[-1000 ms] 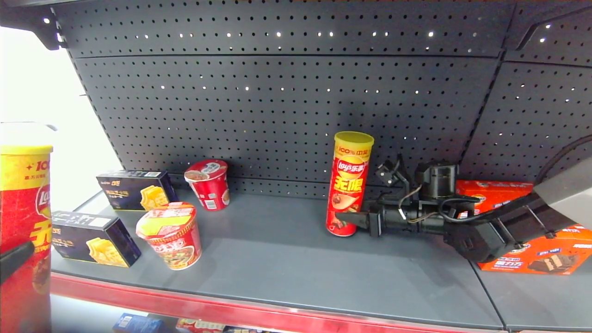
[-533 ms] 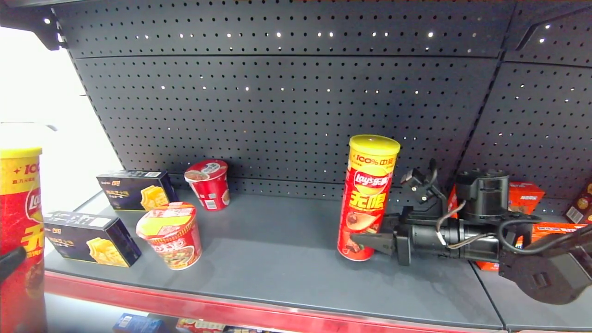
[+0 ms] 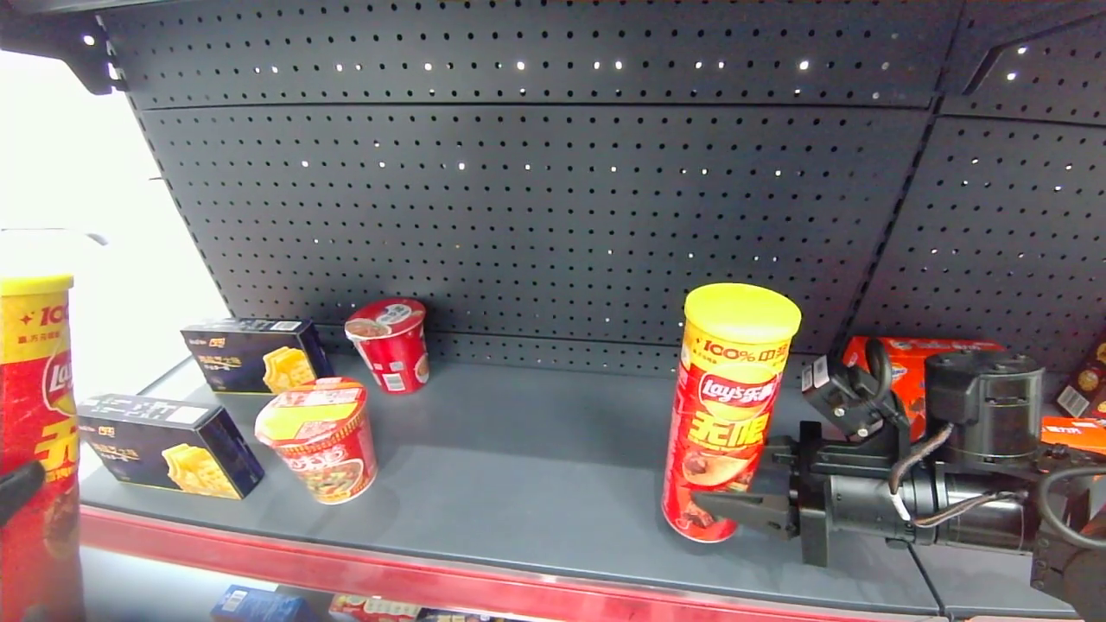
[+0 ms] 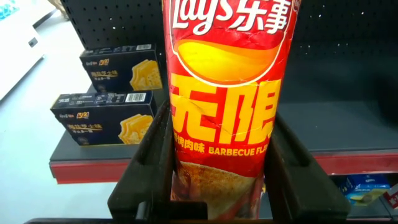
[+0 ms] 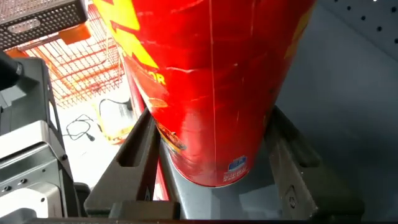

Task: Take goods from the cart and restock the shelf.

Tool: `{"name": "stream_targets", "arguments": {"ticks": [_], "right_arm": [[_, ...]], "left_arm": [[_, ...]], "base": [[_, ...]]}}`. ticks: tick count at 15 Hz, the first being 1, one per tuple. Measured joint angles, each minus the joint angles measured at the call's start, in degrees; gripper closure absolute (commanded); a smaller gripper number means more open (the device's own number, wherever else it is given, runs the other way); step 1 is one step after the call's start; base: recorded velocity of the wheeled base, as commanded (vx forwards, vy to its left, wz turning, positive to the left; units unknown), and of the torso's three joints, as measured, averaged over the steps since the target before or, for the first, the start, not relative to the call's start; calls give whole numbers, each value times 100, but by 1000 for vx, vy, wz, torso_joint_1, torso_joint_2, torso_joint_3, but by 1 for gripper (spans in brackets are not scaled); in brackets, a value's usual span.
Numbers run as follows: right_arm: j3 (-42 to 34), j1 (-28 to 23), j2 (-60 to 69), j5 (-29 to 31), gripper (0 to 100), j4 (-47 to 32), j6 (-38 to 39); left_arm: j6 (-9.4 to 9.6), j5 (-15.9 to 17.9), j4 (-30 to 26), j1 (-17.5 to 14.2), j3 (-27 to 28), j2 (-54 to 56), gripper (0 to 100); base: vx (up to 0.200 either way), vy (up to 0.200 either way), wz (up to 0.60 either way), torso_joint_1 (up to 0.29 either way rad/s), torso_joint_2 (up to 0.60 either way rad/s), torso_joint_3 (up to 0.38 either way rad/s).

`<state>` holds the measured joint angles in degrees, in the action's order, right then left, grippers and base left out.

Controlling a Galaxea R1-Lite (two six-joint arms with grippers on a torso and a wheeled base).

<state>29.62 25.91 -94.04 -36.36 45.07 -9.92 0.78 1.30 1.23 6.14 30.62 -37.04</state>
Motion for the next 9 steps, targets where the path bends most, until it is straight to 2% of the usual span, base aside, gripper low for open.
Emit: {"name": "stream_targets", "arguments": {"ticks": [6, 9], "right_arm": [[41, 132, -127, 0, 100, 34, 10], [61, 149, -339, 0, 100, 378, 46]], "left_arm": [[1, -27, -22, -9, -22, 96, 100], [1, -27, -23, -9, -22, 104, 100]], "base": [[0, 0, 0, 0, 0, 0], [0, 0, 0, 0, 0, 0]]}}
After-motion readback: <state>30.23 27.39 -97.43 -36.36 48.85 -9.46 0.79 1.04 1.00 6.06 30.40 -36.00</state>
